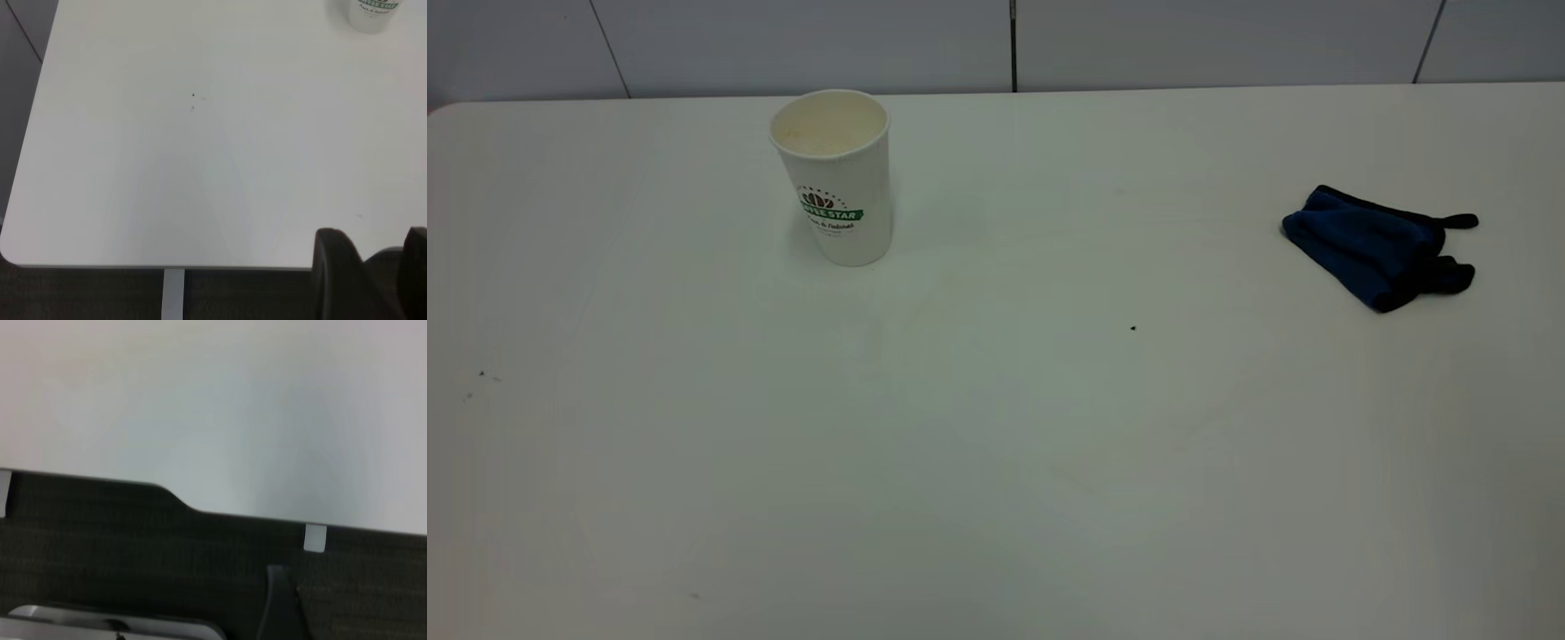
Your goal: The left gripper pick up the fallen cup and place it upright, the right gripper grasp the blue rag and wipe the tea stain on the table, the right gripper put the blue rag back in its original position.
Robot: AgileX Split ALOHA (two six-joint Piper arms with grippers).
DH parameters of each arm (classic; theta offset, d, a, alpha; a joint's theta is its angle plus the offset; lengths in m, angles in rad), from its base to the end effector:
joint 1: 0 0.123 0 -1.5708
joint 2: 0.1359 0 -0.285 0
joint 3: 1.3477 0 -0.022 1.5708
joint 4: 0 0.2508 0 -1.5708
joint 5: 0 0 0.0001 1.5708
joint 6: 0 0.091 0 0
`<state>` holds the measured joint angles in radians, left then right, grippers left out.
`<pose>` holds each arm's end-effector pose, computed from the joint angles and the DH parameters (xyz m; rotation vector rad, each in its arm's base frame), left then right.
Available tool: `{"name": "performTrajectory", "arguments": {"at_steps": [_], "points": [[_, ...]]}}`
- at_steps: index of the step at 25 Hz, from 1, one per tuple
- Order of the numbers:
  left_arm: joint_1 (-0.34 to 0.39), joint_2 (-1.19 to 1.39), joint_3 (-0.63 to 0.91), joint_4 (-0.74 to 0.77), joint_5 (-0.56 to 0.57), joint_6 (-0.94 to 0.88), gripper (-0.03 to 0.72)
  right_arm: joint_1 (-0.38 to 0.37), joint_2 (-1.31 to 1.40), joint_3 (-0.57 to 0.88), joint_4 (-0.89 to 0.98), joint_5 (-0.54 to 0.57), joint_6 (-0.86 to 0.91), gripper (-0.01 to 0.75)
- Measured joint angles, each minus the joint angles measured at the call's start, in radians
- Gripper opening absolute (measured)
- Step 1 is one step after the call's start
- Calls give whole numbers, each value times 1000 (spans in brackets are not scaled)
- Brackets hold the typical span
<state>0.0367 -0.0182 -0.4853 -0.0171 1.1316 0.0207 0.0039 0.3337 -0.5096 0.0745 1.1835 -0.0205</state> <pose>-0.0090 -0.0017 0.2675 -0.0153 2.1115 0.0136 0.0372 0.0064 0.2662 -0.0243 2.4893 0.0907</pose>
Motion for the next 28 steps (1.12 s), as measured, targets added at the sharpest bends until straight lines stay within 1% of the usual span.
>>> {"name": "performTrajectory", "arguments": {"at_steps": [8, 20, 28], "points": [[0, 0, 0, 0, 0, 0, 253, 0, -172, 21, -7, -42, -4, 580], [0, 0, 0, 0, 0, 0, 253, 0, -177, 21, -11, -43, -9, 579], [0, 0, 0, 0, 0, 0, 253, 0, -177, 23, -34, -45, -17, 554]]}}
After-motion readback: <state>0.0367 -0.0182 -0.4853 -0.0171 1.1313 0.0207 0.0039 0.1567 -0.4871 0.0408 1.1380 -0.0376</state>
